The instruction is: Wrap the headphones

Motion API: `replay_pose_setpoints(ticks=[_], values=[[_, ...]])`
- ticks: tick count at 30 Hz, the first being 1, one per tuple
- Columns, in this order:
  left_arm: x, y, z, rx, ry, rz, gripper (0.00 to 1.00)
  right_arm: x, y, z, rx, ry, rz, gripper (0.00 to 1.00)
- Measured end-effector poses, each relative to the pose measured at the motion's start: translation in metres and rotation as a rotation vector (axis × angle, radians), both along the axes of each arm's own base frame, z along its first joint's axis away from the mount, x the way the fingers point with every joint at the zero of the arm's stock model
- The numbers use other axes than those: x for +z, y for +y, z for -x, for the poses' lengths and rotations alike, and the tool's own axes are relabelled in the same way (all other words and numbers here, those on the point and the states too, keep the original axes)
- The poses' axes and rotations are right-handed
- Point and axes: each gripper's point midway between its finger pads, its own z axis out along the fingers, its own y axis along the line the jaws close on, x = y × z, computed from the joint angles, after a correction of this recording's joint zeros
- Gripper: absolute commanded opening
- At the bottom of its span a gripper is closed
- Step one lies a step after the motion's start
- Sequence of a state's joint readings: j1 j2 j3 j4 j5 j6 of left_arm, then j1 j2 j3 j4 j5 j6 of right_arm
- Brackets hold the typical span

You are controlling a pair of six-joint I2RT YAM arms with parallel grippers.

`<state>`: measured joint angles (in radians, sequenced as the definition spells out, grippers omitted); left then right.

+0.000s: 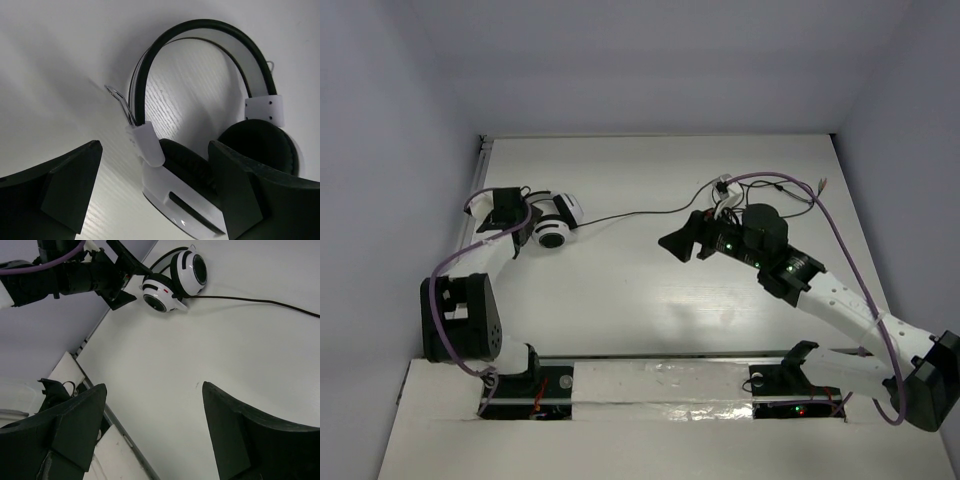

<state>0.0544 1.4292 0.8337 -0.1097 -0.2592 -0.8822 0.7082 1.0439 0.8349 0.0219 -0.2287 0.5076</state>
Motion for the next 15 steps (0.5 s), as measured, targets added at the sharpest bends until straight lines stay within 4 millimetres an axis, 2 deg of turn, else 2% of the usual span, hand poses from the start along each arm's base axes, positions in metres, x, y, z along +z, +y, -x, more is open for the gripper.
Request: replay_pose_setpoints(ticks=[4,7,10,11,15], values=[[-0.019,0.001,-0.004,0.013,0.041,0.009,0.85,-0.005,0.001,-0.002,0.002,0.005,0.011,0.83],[-0.026,0.002,-0.013,0.021,0.062,0.008,0.81,-0.008,0.002,-0.002,0.005,0.013,0.019,0.83],[-0.032,0.003,-0.018,0.027,0.074,0.010,0.74,-0.009,0.003,-0.002,0.005,0.015,0.020,0.83],[-0.034,0.003,-0.019,0.028,0.077,0.011,0.69,-0.009,0.003,-0.002,0.005,0.015,0.020,0.83],[-0.041,0.003,-0.023,0.037,0.081,0.013,0.62,-0.009,0.003,-0.003,0.004,0.016,0.021,0.83]])
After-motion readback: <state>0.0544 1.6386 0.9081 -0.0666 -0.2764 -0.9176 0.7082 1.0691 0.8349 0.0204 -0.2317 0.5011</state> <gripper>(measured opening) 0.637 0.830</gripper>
